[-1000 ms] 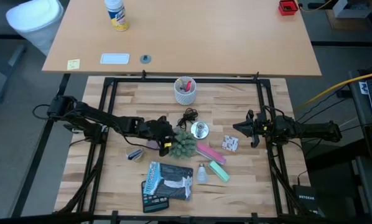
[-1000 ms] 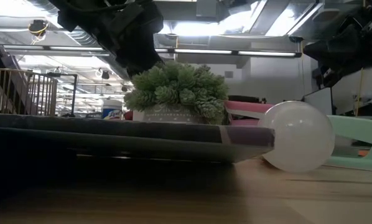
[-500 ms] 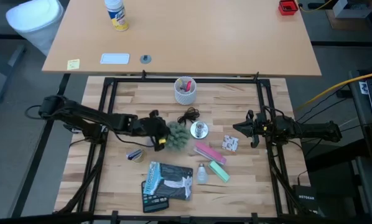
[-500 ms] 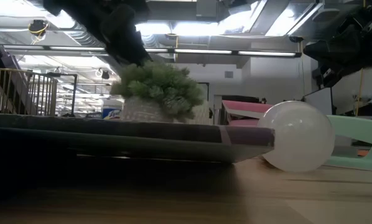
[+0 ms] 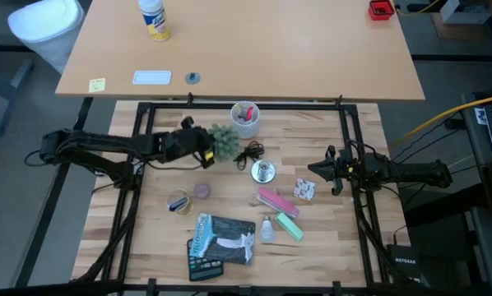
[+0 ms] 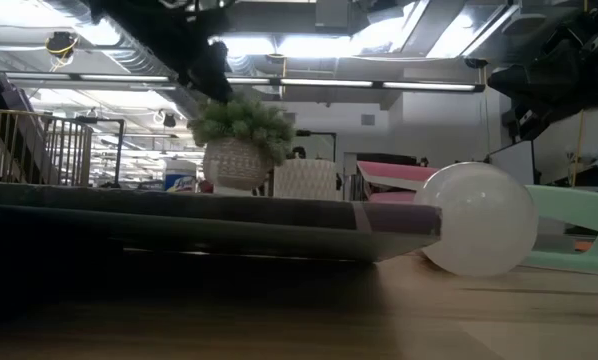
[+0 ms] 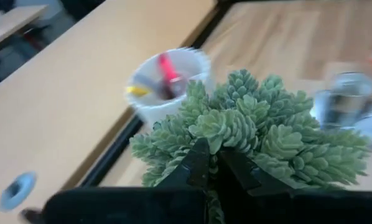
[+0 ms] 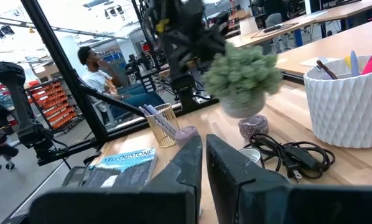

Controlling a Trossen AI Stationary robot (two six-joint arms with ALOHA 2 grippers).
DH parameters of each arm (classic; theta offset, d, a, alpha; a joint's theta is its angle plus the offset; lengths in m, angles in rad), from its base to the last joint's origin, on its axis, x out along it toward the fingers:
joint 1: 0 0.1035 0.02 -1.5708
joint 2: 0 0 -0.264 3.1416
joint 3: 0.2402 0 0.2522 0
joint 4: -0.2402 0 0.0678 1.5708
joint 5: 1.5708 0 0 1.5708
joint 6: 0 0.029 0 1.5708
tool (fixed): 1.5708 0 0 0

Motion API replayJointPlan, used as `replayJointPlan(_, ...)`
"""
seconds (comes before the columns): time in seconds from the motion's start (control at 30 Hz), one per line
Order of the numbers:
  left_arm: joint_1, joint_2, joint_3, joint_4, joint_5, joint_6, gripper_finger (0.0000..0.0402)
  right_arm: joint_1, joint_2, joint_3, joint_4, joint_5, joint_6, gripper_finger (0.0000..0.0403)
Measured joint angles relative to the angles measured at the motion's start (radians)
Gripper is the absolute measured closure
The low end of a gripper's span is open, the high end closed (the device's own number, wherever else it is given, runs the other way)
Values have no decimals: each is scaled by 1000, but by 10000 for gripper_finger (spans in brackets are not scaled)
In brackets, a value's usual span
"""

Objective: Screw lightbulb
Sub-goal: Move the artificial plant to the upper right

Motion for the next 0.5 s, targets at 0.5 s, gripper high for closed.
replayJointPlan(0.5,285,12,-65,-56,20,-78,399,0,0,0,-1,0,0,374)
